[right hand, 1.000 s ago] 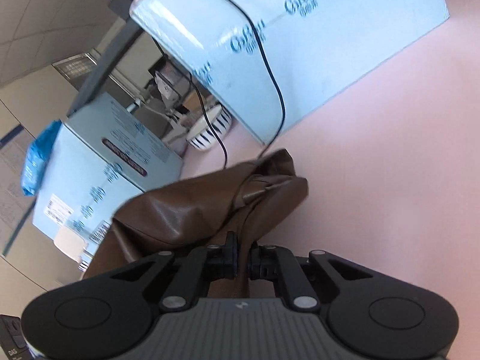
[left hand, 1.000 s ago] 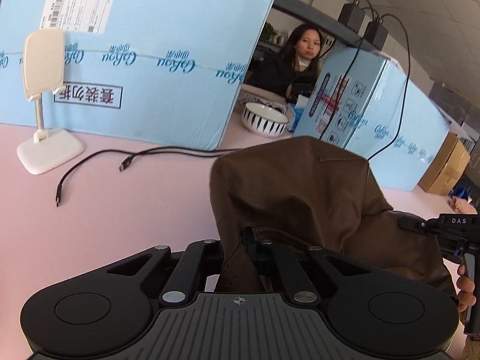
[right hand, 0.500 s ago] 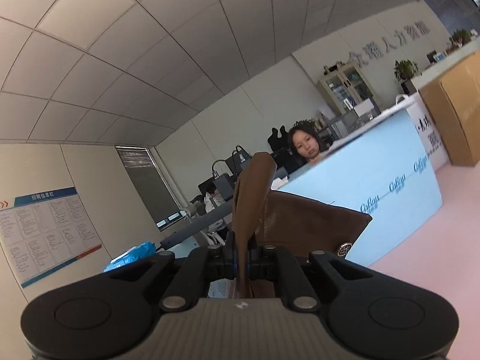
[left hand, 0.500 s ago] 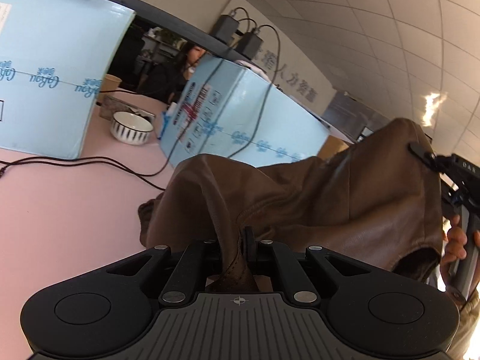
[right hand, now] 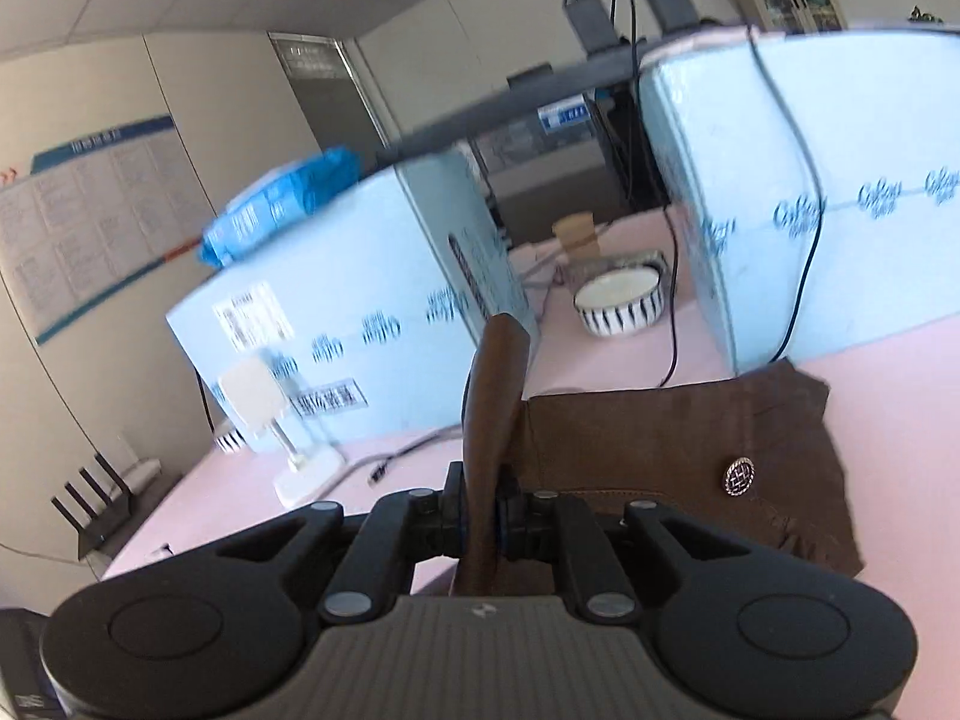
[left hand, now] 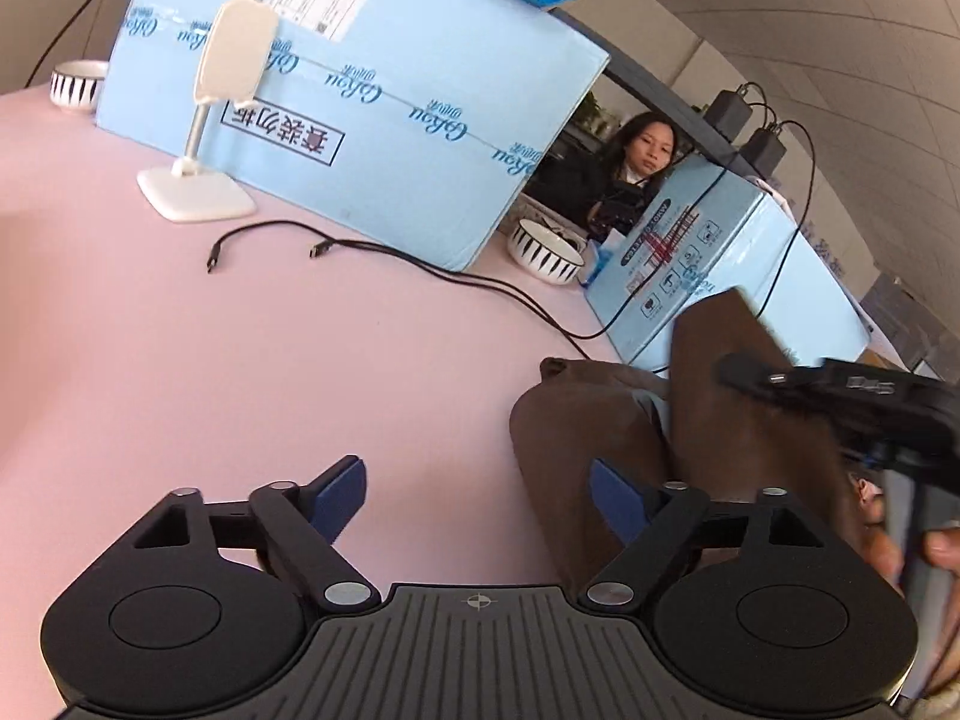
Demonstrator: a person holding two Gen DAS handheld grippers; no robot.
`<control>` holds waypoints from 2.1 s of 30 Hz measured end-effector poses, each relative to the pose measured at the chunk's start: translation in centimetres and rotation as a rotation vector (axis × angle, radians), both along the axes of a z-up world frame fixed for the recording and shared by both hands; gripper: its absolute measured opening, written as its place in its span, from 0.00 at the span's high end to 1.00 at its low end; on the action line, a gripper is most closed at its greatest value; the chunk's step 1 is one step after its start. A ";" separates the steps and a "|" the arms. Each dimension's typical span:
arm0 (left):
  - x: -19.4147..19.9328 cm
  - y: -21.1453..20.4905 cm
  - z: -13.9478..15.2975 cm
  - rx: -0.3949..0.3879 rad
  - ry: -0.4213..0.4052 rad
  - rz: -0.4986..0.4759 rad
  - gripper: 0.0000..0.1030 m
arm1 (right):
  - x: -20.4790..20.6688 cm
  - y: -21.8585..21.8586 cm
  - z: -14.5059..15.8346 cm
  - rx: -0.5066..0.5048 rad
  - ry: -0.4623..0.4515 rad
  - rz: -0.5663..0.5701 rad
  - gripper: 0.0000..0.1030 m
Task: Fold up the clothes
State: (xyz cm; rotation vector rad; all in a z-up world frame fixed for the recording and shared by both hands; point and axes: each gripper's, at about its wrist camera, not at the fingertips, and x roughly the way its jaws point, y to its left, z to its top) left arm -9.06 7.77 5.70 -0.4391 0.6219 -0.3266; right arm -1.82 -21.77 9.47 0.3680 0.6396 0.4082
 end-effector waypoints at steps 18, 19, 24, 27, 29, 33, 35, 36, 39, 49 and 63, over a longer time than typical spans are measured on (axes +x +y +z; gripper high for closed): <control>-4.8 -12.4 4.0 0.223 -0.059 -0.761 0.03 | -8.3 -12.3 3.1 -0.016 -0.104 -0.016 0.03; -5.2 -13.0 4.4 0.224 -0.054 -0.788 0.03 | -9.1 -13.3 2.2 -0.023 -0.088 -0.056 0.03; -5.7 -17.7 4.0 0.308 0.053 -0.842 0.03 | -11.5 -16.9 -1.3 0.076 -0.011 -0.162 0.03; -5.0 -19.9 2.4 0.380 0.078 -0.823 0.04 | -12.4 -17.5 -2.8 0.124 -0.003 -0.171 0.03; -4.1 -20.8 1.2 0.387 0.084 -0.806 0.10 | -12.8 -17.4 -3.3 0.134 -0.006 -0.184 0.03; -1.9 -20.3 -0.6 0.305 0.154 -0.747 0.82 | -13.6 -17.5 -4.0 0.116 -0.025 -0.251 0.03; -1.2 -19.3 -0.9 0.250 0.147 -0.717 0.89 | -14.0 -17.5 -4.4 0.087 -0.038 -0.296 0.03; -1.1 -19.0 -0.8 0.240 0.129 -0.699 0.94 | -14.1 -17.5 -4.7 0.069 -0.045 -0.317 0.03; -1.4 -17.1 0.2 0.205 0.026 -0.617 0.96 | -14.3 -17.5 -5.7 0.038 -0.034 -0.334 0.03; -1.7 -9.2 6.3 0.131 -0.105 -0.449 0.97 | -12.7 -16.2 -8.0 0.101 -0.003 -0.225 0.09; -2.5 -13.9 1.3 0.112 0.174 -0.626 0.22 | -13.2 -16.7 -9.4 0.263 0.040 -0.203 0.07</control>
